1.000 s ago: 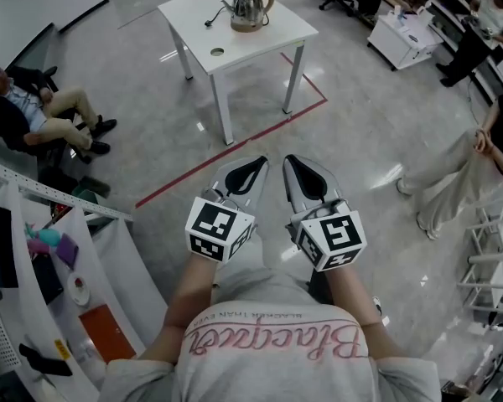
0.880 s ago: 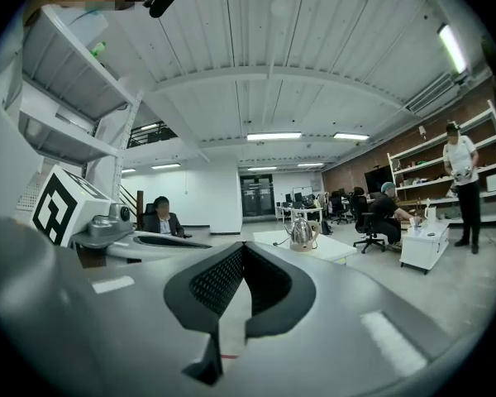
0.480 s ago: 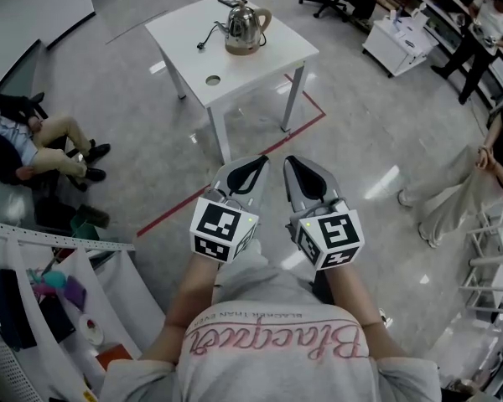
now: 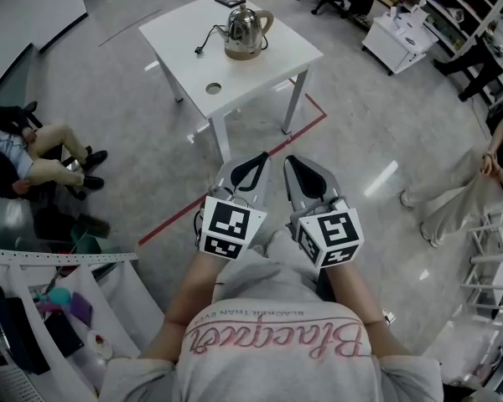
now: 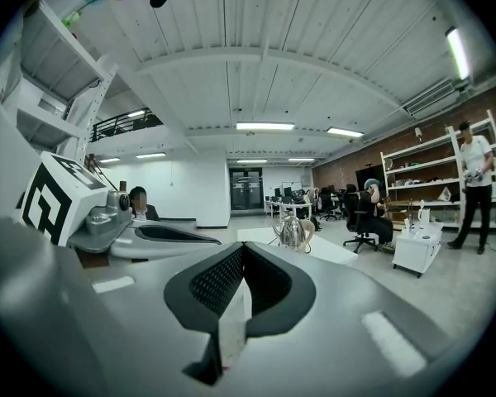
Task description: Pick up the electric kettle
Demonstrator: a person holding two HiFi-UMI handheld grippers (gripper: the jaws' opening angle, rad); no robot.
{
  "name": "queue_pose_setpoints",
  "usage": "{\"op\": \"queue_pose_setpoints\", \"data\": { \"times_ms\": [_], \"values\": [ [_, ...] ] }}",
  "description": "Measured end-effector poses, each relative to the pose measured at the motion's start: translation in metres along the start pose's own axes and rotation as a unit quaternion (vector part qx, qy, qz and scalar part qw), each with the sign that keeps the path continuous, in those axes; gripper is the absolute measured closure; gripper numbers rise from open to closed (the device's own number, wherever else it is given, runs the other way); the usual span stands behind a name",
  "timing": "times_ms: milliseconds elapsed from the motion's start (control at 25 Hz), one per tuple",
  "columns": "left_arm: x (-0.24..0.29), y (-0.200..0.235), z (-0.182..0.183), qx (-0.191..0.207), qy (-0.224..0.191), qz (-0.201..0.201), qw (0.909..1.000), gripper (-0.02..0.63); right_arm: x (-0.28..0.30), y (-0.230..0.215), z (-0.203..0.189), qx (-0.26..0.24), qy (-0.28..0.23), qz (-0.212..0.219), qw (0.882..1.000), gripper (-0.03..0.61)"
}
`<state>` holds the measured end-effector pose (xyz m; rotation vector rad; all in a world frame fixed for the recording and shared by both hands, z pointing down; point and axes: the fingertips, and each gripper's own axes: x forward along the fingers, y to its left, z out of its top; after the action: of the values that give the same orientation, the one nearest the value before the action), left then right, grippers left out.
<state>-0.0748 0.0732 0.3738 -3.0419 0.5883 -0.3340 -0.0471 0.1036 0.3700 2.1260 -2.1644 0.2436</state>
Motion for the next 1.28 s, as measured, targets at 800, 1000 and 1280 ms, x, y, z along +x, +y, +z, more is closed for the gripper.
{"op": "queue_pose_setpoints", "data": {
  "times_ms": [800,1000,1280],
  "values": [
    [0.117,0.087,0.008,-0.029,0.01,0.051,0.9982,0.607,0.123,-0.089,0.019,0.018,-0.012,0.034,0.999,0.557],
    [0.168,0.119,0.015,-0.047,0.013,0.08,0.9956,0.607,0.17,-0.13,0.032,0.02,-0.007,0.057,0.998,0.557],
    [0.247,0.156,0.031,-0.055,0.019,0.112,0.992,0.607,0.231,-0.2,0.05,0.013,0.001,0.079,0.997,0.557]
  ]
}}
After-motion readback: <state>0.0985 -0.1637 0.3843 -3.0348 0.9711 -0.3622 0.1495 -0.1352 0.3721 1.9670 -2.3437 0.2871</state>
